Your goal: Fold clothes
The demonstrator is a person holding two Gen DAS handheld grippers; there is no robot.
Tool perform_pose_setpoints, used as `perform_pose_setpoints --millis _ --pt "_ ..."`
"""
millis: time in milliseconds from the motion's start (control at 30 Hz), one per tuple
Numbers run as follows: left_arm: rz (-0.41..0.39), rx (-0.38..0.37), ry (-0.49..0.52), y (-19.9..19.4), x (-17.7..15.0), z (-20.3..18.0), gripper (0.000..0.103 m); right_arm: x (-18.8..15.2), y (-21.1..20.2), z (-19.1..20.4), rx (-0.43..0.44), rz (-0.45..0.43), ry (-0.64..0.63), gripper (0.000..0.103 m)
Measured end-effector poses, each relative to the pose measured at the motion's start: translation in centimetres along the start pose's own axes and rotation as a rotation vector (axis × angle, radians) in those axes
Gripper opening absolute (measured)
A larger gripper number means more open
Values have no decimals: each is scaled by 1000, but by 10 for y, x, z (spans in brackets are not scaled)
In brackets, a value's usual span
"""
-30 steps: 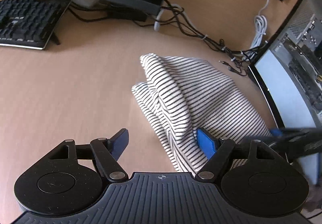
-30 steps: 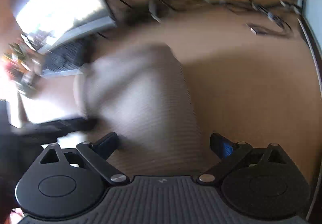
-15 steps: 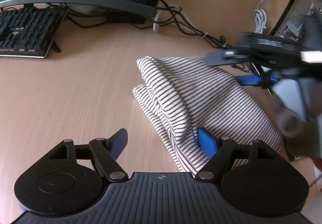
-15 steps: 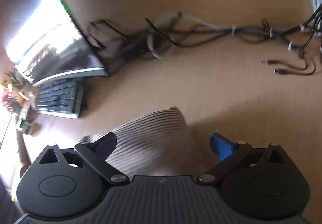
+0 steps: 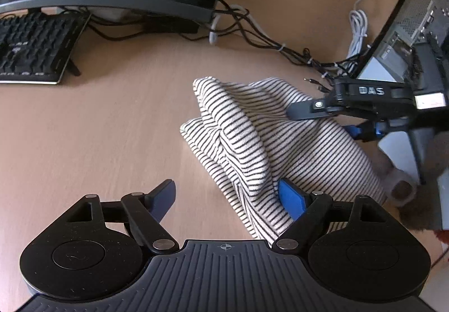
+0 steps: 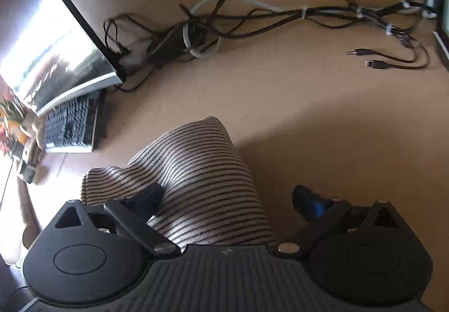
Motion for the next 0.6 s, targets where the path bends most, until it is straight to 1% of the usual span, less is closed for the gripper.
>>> perform_pose_setpoints --millis 333,467,533,600 --pt "-3 9 -21 -1 4 -4 85 -52 -65 15 -135 -133 -232 99" --pt "-12 4 -31 -3 7 -7 85 -62 -64 5 -106 -125 -155 100" --pt "-23 -5 -44 -6 9 -7 81 -63 -63 2 -106 -127 -142 101" --pt "-56 -50 -94 -11 14 -3 81 -65 -64 2 -113 -135 -158 101"
Point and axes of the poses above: each gripper's, at about its wrist camera, not at the fingertips, and y roughly the way its jaws point, z to its left, x to its top, the point moved 1 cm from there along y, roughly the way its jaws point, and after that the axes turned 4 degrees about -z, right-handed, at the moved point
